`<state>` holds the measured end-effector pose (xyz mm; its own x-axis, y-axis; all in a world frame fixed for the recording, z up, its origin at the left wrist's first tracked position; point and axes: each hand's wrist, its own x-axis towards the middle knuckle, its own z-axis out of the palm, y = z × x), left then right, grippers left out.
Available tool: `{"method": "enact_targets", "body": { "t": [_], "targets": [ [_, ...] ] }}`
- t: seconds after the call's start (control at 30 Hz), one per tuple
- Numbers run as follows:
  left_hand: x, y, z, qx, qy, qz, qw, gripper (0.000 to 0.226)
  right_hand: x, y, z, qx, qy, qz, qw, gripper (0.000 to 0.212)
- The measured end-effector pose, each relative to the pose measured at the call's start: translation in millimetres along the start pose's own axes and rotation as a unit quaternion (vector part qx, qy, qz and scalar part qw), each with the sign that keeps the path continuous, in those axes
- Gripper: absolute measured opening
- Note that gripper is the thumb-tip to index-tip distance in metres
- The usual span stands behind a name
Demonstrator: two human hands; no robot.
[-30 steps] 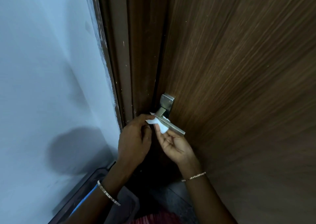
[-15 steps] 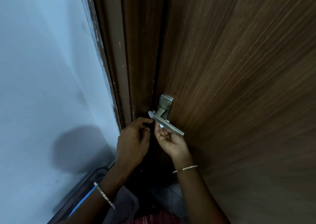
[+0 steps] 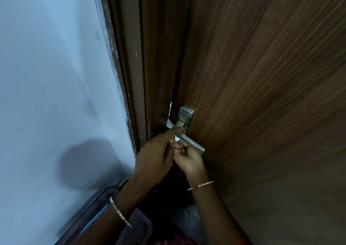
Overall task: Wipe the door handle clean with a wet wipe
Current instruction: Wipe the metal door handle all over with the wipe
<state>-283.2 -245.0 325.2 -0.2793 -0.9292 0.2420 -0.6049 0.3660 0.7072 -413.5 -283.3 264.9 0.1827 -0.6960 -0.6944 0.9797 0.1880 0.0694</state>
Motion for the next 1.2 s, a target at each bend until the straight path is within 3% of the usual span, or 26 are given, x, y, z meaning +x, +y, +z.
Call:
{"method": "enact_targets", "body": {
  "t": [0.23,0.33,0.53,0.97,1.07,1.2],
  "targets": [
    [5,10,7,0.126,-0.036,0.012,0.991,0.051,0,9,0,-0.051,-0.016,-0.021,0.998,0.006],
    [8,13,6,0.126,-0.033,0.009,0.991,0.045,-4,2,-8,-0.024,-0.035,-0.008,0.999,0.022],
    [10,14,7,0.109,-0.023,0.017,0.994,0.040,-22,-4,-6,-0.059,-0.017,-0.095,0.994,0.016],
    [2,5,6,0.079,-0.038,-0.004,0.996,0.053,-61,-10,-4,-0.070,-0.022,-0.132,0.989,0.025],
    [0,6,6,0.092,-0.036,-0.007,0.995,0.054,-78,-16,-3,-0.152,0.011,-0.182,0.971,0.018],
    [2,6,6,0.099,-0.035,0.001,0.994,0.047,-91,-7,-11,-0.273,0.061,-0.349,0.894,0.019]
  ]
}}
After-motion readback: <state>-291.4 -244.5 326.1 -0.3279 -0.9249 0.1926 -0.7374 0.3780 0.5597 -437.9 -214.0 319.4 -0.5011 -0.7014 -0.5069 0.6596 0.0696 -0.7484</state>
